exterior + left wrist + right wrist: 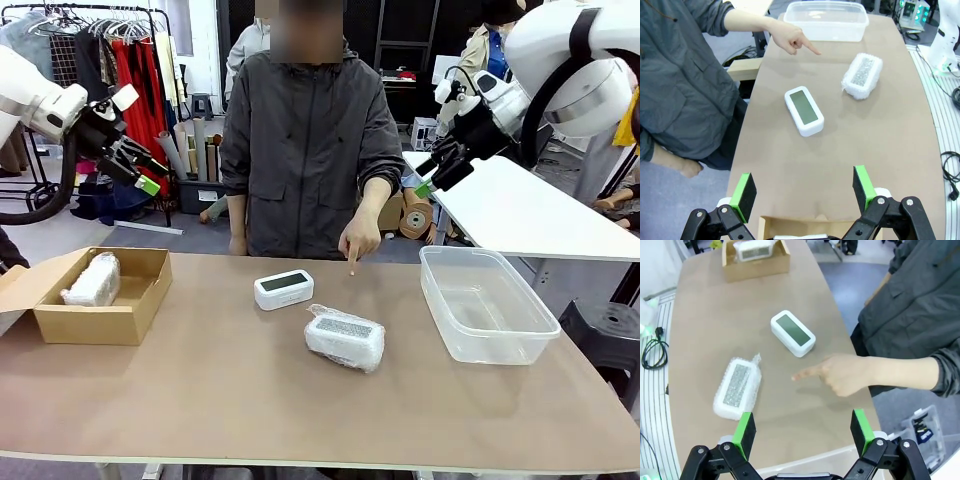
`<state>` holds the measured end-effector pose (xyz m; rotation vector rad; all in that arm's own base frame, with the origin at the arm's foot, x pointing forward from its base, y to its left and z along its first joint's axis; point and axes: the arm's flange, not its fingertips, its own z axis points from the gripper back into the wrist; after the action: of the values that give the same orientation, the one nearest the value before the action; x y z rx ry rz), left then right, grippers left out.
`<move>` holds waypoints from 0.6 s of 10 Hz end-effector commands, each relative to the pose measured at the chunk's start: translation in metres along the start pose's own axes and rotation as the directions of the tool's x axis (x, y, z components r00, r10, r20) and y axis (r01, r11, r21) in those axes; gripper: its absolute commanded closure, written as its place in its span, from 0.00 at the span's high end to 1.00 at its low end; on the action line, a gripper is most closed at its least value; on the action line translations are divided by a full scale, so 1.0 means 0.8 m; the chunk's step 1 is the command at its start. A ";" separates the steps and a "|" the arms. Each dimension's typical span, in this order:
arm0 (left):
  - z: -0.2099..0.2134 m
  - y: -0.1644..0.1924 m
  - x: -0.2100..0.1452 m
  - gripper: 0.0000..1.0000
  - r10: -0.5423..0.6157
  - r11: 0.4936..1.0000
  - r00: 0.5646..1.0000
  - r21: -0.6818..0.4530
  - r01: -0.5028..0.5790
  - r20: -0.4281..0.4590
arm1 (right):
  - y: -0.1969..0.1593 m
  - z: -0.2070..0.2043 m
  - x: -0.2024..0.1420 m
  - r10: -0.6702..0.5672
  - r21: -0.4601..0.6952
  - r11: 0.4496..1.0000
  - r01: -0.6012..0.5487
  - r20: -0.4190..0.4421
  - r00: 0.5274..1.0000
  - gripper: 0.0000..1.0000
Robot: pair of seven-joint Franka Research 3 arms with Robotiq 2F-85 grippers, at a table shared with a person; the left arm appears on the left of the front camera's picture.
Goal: Separate and place wrapped and unwrapped clocks.
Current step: Pick up the Digital clock indicated by the person.
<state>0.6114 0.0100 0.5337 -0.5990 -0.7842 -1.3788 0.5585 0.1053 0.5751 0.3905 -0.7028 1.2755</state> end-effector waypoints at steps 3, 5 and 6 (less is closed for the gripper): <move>-0.010 -0.013 0.030 1.00 -0.053 0.991 0.998 -0.129 0.048 -0.032 | 0.003 0.002 0.006 0.011 -0.007 1.000 -0.011 -0.003 1.000 1.00; -0.035 -0.052 0.090 1.00 -0.134 0.977 0.978 -0.187 0.103 -0.158 | 0.003 0.002 0.006 0.011 -0.007 1.000 -0.011 -0.003 1.000 1.00; -0.042 -0.075 0.117 1.00 -0.160 0.973 0.971 -0.195 0.124 -0.180 | 0.003 0.002 0.006 0.011 -0.007 1.000 -0.011 -0.003 1.000 1.00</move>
<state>0.5752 -0.0706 0.5719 -0.5895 -0.5916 -1.5998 0.5576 0.1079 0.5779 0.3886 -0.7063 1.2818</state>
